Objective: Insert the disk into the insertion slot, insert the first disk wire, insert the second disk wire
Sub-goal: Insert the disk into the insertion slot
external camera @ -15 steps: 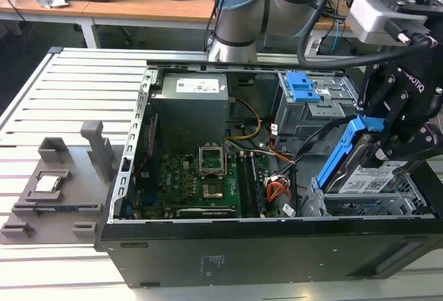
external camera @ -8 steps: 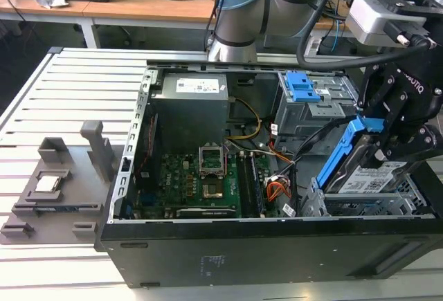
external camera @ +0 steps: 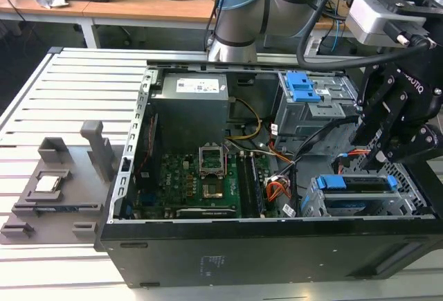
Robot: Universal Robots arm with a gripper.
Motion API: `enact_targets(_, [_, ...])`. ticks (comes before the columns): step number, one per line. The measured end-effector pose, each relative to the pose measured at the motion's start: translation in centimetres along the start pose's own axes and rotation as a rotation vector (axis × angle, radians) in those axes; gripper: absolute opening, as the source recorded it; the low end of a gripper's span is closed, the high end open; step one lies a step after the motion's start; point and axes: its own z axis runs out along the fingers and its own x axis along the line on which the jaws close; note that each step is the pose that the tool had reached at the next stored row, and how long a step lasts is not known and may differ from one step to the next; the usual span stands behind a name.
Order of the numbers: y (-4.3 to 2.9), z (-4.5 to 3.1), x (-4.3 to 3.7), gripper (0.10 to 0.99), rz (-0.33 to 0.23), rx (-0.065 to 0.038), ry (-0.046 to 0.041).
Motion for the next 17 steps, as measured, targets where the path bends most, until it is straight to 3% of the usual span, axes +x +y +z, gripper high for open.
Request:
enact_targets(2, [0.0,0.01,0.0,0.427,0.0,0.0,0.0])
enact_targets(3, [0.0,0.01,0.0,0.361,0.0,0.0,0.0])
enact_targets(4, [0.0,0.01,0.0,0.235,0.0,0.0,0.0])
enact_targets(6, [0.0,0.02,0.0,0.114,0.0,0.0,-0.0001])
enact_targets(17, [0.0,0.05,0.0,0.106,0.0,0.0,-0.0001])
